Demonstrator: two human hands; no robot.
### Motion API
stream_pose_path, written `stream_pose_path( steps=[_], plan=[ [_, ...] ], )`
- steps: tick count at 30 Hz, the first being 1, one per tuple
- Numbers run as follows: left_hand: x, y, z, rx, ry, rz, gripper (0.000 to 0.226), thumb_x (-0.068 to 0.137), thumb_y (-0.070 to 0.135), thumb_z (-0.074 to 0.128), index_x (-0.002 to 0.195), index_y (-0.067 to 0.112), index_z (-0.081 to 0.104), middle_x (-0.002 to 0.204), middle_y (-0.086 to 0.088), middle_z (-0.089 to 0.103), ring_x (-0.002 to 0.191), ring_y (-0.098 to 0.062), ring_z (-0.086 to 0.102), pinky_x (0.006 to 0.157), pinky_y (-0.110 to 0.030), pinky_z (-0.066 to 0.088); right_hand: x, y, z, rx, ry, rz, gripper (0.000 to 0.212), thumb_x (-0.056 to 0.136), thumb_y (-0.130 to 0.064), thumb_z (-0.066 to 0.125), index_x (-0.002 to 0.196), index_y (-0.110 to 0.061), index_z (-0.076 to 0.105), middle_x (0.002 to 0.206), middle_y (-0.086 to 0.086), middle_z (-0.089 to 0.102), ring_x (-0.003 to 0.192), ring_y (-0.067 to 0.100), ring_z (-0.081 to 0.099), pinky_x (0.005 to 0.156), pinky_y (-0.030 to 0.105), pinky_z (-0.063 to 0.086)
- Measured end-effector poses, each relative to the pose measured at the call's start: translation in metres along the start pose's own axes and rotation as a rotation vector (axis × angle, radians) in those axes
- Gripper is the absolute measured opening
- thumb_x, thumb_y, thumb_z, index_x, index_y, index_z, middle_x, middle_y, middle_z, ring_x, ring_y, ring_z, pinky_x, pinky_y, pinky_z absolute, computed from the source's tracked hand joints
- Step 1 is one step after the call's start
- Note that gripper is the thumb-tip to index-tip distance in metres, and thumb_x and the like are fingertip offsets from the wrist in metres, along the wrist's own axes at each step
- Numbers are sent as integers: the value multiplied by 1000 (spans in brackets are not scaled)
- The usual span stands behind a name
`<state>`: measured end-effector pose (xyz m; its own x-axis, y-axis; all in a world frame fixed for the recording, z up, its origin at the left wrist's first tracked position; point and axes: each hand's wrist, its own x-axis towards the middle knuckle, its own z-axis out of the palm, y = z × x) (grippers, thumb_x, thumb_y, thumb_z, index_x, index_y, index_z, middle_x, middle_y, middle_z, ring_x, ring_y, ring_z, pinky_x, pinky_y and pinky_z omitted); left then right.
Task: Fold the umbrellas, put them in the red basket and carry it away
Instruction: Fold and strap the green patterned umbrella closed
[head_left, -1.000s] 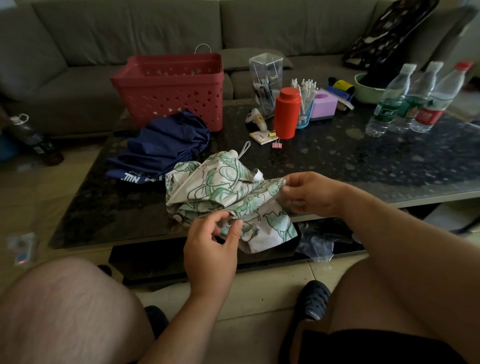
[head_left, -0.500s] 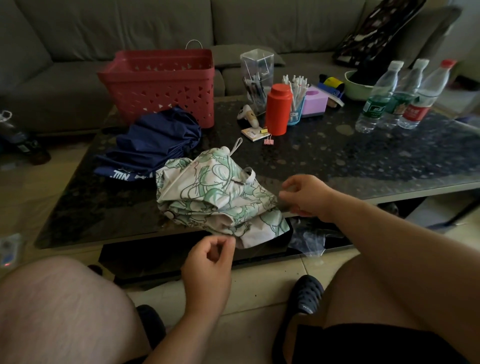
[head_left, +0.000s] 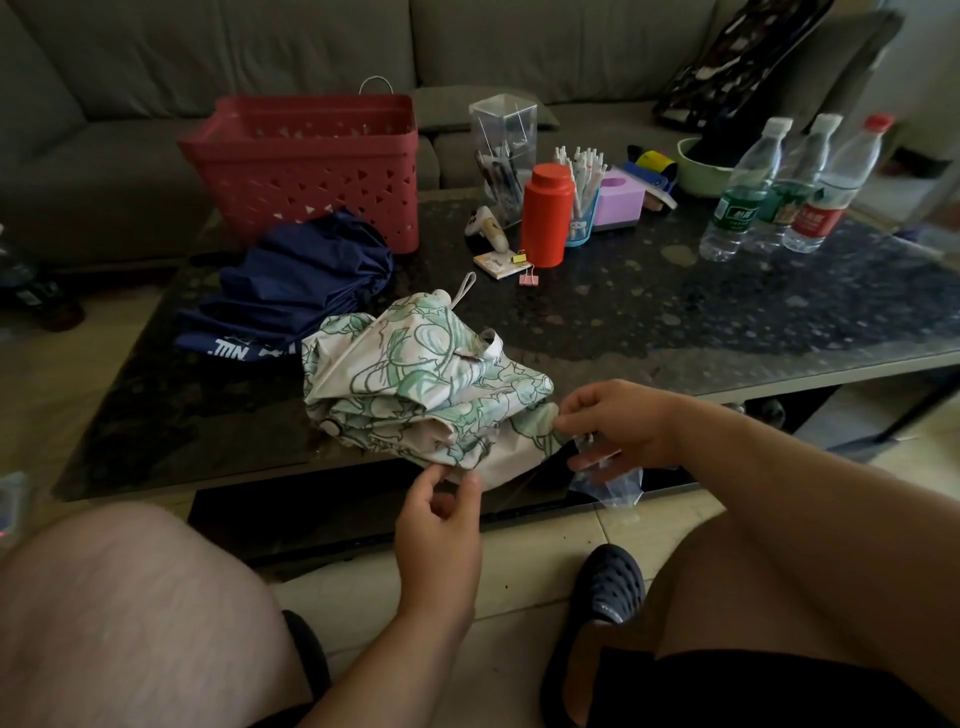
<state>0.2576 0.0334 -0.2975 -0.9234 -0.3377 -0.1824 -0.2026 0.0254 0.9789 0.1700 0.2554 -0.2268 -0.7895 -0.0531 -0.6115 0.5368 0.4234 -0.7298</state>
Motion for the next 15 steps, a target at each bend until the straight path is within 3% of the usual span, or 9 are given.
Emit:
stream_pose_path(
  steps=[3, 5, 10, 15],
  plan=[
    [7, 5, 4, -83, 21, 9, 17, 99, 37, 71, 104, 21, 77, 88, 0, 74, 64, 0, 61, 55, -11, 47, 3, 2, 0, 94, -26, -30, 10, 97, -19, 73, 95, -19, 64, 97, 4, 70, 102, 35, 76, 88, 53, 61],
    [11, 7, 7, -119, 10, -8, 19, 100, 32, 72, 88, 19, 78, 80, 3, 76, 66, -3, 61, 55, -10, 45, 3, 2, -1, 146, -49, -54, 11, 97, -21, 74, 93, -20, 63, 93, 1, 73, 101, 34, 77, 85, 50, 62],
    [10, 11, 10, -171, -109, -92, 16, 98, 30, 75, 91, 18, 82, 85, 9, 80, 79, -1, 72, 69, -14, 50, 3, 0, -3, 145, -59, -98, 11, 98, -30, 71, 100, -20, 66, 102, -1, 75, 98, 28, 76, 84, 44, 60],
    [12, 12, 9, -122, -78, -105, 21, 94, 26, 79, 83, 9, 77, 71, -3, 62, 65, -12, 50, 50, -14, 39, 5, -3, -5, 106, 24, -103, 17, 96, -26, 75, 85, -21, 64, 83, 4, 73, 80, 23, 66, 67, 33, 53]
  ],
)
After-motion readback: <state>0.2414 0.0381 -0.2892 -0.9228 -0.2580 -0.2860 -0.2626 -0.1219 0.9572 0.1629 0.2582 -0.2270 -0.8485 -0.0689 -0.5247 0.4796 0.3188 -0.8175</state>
